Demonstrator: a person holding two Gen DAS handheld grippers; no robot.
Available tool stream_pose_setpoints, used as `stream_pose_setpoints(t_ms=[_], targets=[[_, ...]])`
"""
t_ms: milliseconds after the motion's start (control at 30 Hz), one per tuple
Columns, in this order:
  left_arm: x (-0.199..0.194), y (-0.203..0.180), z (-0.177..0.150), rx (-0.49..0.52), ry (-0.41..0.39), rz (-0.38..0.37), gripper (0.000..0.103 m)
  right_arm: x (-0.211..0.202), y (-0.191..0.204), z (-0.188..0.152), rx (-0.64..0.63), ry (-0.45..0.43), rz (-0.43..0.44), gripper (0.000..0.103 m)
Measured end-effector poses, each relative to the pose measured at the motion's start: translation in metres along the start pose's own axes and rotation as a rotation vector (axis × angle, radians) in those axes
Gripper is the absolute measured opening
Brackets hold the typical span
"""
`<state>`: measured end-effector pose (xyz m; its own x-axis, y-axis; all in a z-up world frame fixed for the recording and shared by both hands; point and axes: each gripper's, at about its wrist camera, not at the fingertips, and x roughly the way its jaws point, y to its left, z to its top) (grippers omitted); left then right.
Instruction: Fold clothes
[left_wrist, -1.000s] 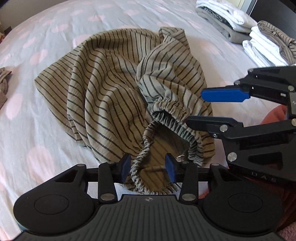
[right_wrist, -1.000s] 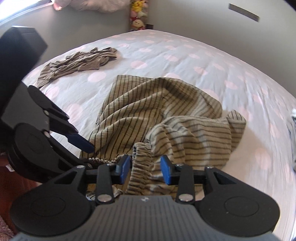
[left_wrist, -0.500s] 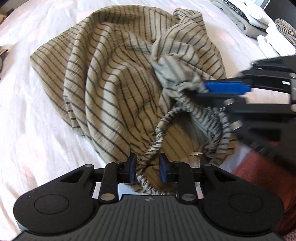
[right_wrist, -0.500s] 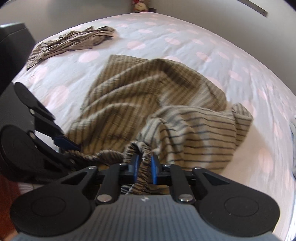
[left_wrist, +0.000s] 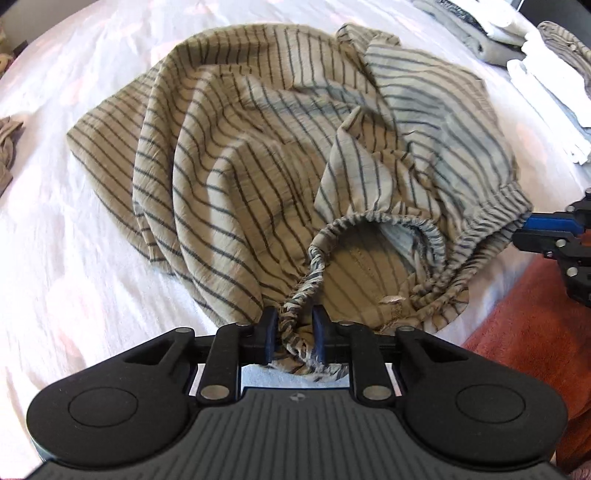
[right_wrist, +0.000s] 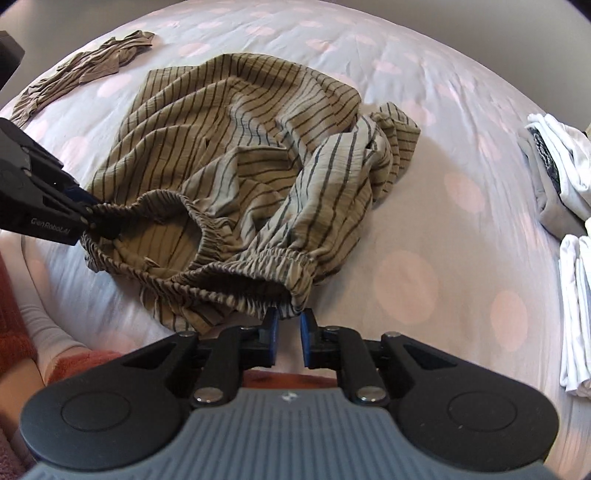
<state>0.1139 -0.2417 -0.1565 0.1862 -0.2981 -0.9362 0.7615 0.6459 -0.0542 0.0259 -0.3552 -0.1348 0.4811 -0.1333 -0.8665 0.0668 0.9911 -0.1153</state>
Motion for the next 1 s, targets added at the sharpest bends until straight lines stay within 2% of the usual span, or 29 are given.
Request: stream_pose_setpoints(t_ms=[33,100,133,333,500,567,700,767,933,1000], targets=[[-0.001,0.0,0.003,0.007,-0.013,-0.004,0.022,-0.001,0.0,0.0,-0.004,-0.007,0.002,0.018],[-0.003,0.0,0.011,0.023,-0.039,-0.008,0.024,-0.002,0.001,-0.001,-0.014,-0.024,-0.003,0.029],[-0.002,-0.002,0.014,0.034,-0.045,-0.009,0.026,-0.002,0.002,-0.002,-0.019,-0.033,-0.005,0.031],[0.009,-0.011,0.028,0.095,-0.068,-0.015,0.028,0.0,0.001,-0.001,-0.018,-0.062,-0.019,0.031],[0.026,-0.01,0.034,0.096,-0.073,-0.01,0.028,0.003,0.0,0.001,-0.011,-0.084,-0.031,0.031],[0.031,-0.008,0.035,0.077,-0.078,-0.012,0.024,0.004,0.0,0.002,-0.009,-0.092,-0.035,0.031],[0.031,-0.007,0.035,0.071,-0.112,-0.044,0.006,0.007,-0.001,0.003,-0.002,-0.101,-0.037,0.031],[0.024,-0.006,0.034,0.066,-0.138,-0.041,0.004,0.007,-0.002,0.003,0.006,-0.098,-0.03,0.031],[-0.015,0.01,0.033,-0.03,-0.222,-0.02,0.003,0.006,-0.005,0.002,0.037,-0.093,-0.01,0.031],[-0.035,0.016,0.033,-0.052,-0.255,0.014,0.003,0.006,-0.006,0.003,0.049,-0.089,-0.001,0.031]])
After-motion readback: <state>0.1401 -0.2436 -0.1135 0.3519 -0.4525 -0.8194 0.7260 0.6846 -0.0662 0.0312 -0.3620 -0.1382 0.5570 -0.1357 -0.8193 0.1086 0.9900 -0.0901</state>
